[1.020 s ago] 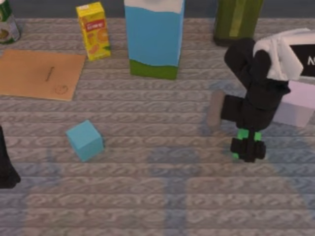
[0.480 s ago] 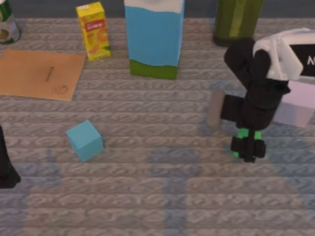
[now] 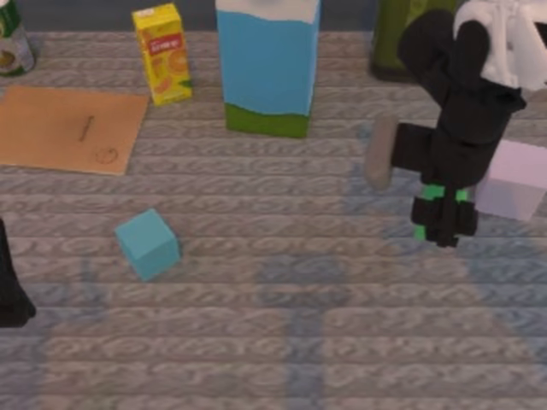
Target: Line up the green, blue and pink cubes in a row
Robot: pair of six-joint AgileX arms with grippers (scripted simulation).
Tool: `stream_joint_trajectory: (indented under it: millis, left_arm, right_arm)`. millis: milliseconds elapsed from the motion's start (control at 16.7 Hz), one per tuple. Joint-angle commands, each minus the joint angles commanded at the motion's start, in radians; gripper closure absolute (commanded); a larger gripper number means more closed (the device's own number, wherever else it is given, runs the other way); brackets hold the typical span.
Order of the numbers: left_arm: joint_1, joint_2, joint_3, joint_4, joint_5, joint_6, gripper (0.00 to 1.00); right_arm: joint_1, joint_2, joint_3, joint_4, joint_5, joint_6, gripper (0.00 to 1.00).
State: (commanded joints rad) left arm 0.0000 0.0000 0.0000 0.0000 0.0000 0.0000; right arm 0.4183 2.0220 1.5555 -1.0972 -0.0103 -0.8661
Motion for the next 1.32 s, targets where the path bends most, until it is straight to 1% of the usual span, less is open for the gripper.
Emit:
stream_joint_trajectory:
  millis: [240, 360, 540, 840, 960, 1320]
  left_arm:
    - [0.000, 0.000, 0.000, 0.000, 0.000, 0.000, 0.00]
    - [0.000, 0.000, 0.000, 0.000, 0.000, 0.000, 0.00]
    - [0.000, 0.000, 0.000, 0.000, 0.000, 0.000, 0.00]
    - [0.000, 0.000, 0.000, 0.000, 0.000, 0.000, 0.00]
    - [0.000, 0.000, 0.000, 0.000, 0.000, 0.000, 0.00]
    - [0.000, 0.000, 0.000, 0.000, 0.000, 0.000, 0.00]
  right_arm:
    - [-0.004, -0.001, 0.002, -0.004, 0.000, 0.002, 1.00]
    - [0.011, -0.012, -0.009, -0.004, 0.000, 0.003, 1.00]
    - [0.090, -0.079, -0.075, -0.003, -0.001, 0.015, 1.00]
    - [0.278, -0.227, -0.226, -0.002, -0.003, 0.031, 1.00]
    - [0.322, -0.264, -0.262, -0.001, -0.004, 0.035, 1.00]
    - [0.324, -0.261, -0.278, 0.015, -0.004, 0.039, 1.00]
